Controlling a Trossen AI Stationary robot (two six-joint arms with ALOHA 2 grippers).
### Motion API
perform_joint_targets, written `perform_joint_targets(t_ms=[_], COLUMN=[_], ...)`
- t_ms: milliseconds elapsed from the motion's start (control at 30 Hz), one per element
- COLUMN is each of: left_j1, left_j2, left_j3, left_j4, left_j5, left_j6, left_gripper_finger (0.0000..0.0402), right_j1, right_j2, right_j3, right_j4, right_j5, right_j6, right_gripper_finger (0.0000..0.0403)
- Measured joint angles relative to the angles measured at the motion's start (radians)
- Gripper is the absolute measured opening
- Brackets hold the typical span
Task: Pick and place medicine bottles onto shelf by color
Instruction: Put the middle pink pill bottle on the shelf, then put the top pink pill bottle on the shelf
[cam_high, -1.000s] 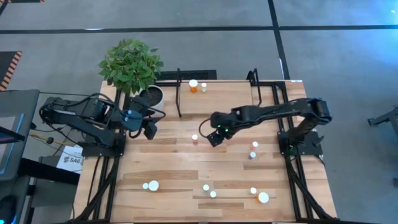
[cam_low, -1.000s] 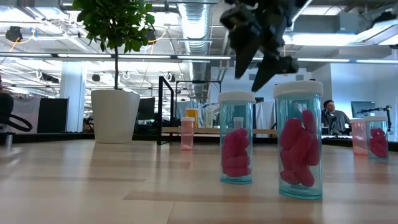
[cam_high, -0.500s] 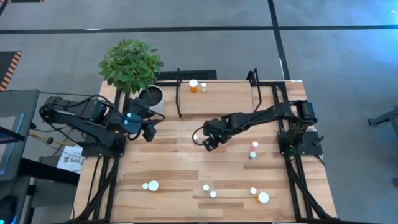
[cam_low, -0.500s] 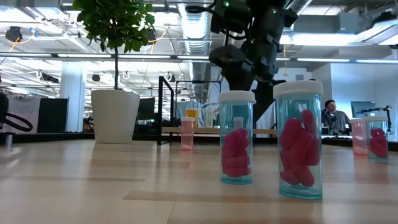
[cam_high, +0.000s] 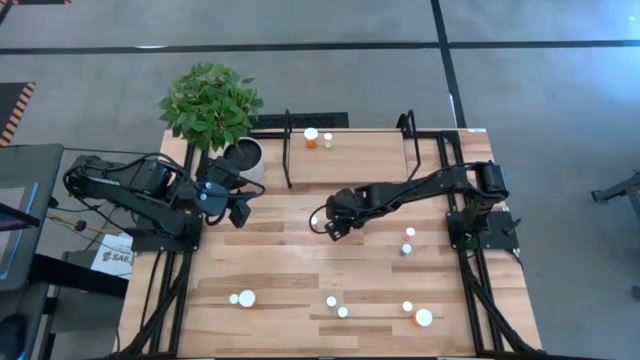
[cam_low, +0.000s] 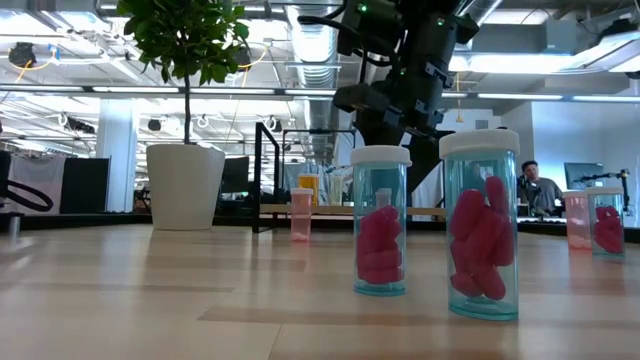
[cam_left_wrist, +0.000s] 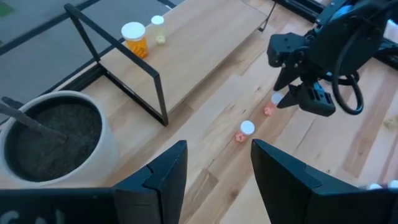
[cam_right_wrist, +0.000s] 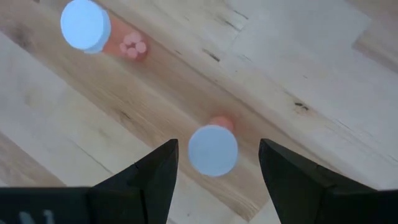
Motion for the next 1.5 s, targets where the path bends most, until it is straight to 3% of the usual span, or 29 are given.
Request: perform_joint_targets(t_ms=[533, 733, 1167, 1500], left_j1=[-0.004, -0.003, -0.004, -0.004], left_j2=[0.0, 0.0, 0.0, 0.0], left_j3=[0.0, 0.0, 0.0, 0.0], left_j4=[0.001, 0.0, -0.02, -0.02], left_j5=[-0.005, -0.007, -0.005, -0.004], left_j6=[0.008, 0.009, -0.007, -0.007], left_gripper_finger=[0.0165, 0.0165, 0.0165, 0.0165], right_j1=[0.028, 0.05, 0.058, 0.043], right_j2=[0.0, 0.07, 0.101, 0.085], right_j3=[0.0, 0.0, 0.016, 0.03], right_j4=[-0.001, 0.043, 0.093, 0.073], right_j5=[0.066, 0.063, 0.063, 0.021], right_j6=[0.114, 0.141, 0.16, 0.123], right_gripper_finger=[0.0249, 0.0246, 0.0169, 0.0172])
